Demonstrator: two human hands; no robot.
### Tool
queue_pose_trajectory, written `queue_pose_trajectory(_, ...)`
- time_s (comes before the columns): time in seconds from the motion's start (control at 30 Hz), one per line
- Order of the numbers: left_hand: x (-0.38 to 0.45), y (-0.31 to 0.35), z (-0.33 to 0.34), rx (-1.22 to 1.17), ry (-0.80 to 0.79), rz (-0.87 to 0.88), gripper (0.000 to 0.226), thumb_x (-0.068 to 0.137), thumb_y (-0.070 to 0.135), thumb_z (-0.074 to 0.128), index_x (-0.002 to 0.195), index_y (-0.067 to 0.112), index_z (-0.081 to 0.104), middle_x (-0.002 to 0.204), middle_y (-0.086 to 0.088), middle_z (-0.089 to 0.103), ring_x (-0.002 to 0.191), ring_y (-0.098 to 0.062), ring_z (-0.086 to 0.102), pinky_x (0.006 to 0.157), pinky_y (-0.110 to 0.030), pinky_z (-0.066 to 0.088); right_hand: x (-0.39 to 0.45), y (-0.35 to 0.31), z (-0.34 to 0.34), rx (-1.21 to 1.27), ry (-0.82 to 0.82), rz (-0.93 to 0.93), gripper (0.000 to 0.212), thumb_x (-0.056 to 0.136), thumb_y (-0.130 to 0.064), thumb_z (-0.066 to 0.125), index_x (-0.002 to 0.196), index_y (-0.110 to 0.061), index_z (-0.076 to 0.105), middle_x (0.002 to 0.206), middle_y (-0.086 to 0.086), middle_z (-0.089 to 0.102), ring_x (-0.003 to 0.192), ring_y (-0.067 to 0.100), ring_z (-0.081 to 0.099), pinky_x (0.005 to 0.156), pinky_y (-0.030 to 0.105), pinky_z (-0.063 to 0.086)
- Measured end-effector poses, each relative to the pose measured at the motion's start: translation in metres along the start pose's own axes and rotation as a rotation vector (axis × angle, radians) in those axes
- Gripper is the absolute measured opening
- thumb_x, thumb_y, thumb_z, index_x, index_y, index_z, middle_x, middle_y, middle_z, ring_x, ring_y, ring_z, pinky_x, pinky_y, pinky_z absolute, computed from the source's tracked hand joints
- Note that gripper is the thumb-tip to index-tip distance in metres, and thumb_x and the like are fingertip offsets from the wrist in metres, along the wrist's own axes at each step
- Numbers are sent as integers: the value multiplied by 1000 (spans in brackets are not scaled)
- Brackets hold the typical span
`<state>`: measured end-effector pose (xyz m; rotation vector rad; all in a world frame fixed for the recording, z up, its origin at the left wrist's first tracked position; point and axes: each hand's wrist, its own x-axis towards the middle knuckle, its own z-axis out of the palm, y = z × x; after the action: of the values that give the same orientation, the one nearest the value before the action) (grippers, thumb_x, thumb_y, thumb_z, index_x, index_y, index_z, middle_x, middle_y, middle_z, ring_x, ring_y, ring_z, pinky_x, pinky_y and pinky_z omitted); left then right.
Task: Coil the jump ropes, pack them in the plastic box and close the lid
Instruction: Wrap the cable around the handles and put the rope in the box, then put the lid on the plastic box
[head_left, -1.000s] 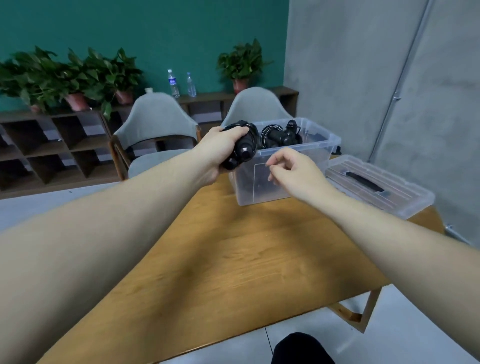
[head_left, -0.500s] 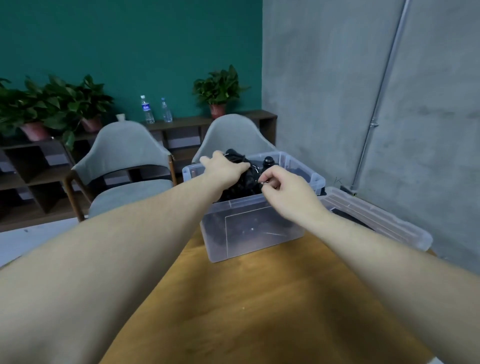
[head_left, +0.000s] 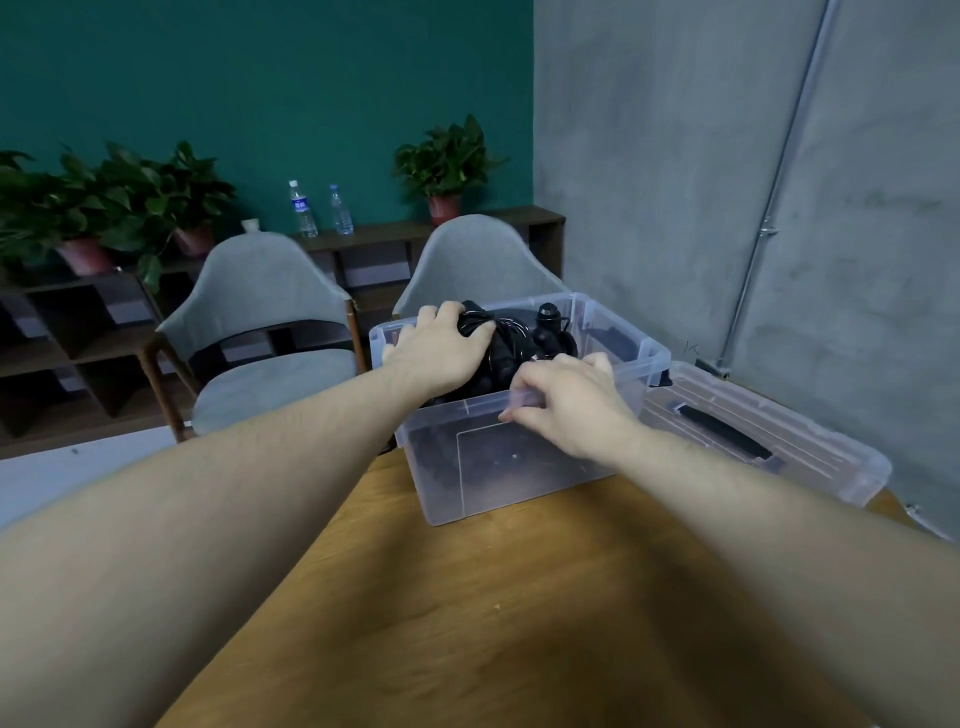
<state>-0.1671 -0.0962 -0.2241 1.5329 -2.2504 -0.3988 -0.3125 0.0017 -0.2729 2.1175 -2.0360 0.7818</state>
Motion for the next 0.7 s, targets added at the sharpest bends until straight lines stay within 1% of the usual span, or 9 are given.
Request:
queue_pose_trajectory(0.07, -7, -11, -2, -103, -2, 35, 55, 99, 58, 41, 146, 29, 40, 152, -3, 35, 137, -31, 42, 114, -48, 34, -13, -4, 1, 22, 23, -18, 24, 87, -54, 65, 82, -32, 59, 78, -18, 60, 90, 7, 47, 93, 33, 25)
queue_pose_trajectory(0.13, -20, -22, -7, -163, 10, 97, 50, 96, 54, 50, 141, 33, 44, 148, 0, 37, 135, -25, 44, 114, -44, 35, -27, -12, -2, 39, 28, -37, 23, 87, -55, 65, 81, -33, 58, 80, -18, 61, 90, 5, 46, 92, 33, 25)
queue_pose_trajectory(0.17, -27, -28, -9, -166, 19, 142, 50, 92, 53, 54, 140, 37, 46, 147, 2, 39, 135, -23, 44, 115, -44, 35, -35, -19, -4, 43, 21, -45, 23, 87, -55, 64, 81, -34, 57, 80, -18, 61, 90, 5, 46, 92, 33, 26)
queue_pose_trajectory(0.23, -48, -36, -16, -128, 31, 221, 49, 87, 50, 52, 135, 40, 53, 145, 5, 44, 135, -22, 43, 114, -48, 35, -50, -36, -8, 50, 7, -60, 21, 88, -55, 64, 82, -35, 58, 82, -18, 62, 91, 5, 47, 93, 34, 28)
queue_pose_trajectory(0.37, -83, -41, -31, -93, 83, 277, 51, 80, 41, 45, 126, 33, 65, 138, 8, 56, 131, -19, 47, 112, -47, 37, -73, -66, -11, 47, 7, -70, 21, 88, -56, 63, 87, -35, 61, 85, -18, 64, 92, 6, 48, 93, 34, 30)
queue_pose_trajectory(0.43, -101, -43, -37, -90, 133, 341, 39, 85, 27, 49, 118, 29, 71, 132, 8, 60, 128, -18, 49, 111, -44, 37, -86, -82, -14, 38, 16, -82, 20, 88, -56, 62, 87, -36, 60, 84, -19, 62, 91, 7, 48, 93, 34, 31)
queue_pose_trajectory(0.5, -117, -42, -44, -95, 124, 371, 31, 89, 15, 52, 108, 27, 74, 126, 7, 63, 122, -17, 52, 108, -40, 40, -97, -97, -15, 22, 27, -96, 19, 89, -55, 62, 92, -36, 62, 83, -19, 58, 92, 8, 48, 94, 34, 32)
queue_pose_trajectory(0.6, -138, -34, -50, -44, 64, 399, 24, 91, 16, 55, 100, 26, 75, 119, 6, 64, 114, -15, 55, 102, -36, 43, -111, -112, -21, 8, -16, -135, 24, 90, -55, 60, 104, -36, 64, 88, -18, 59, 95, 9, 50, 96, 35, 34)
queue_pose_trajectory(0.7, -156, -22, -52, 2, 68, 452, 22, 87, 19, 56, 96, 26, 75, 111, 6, 65, 110, -16, 57, 99, -40, 46, -124, -116, -35, 113, -19, -177, 30, 88, -58, 61, 103, -32, 66, 86, -19, 57, 91, 8, 51, 90, 33, 40)
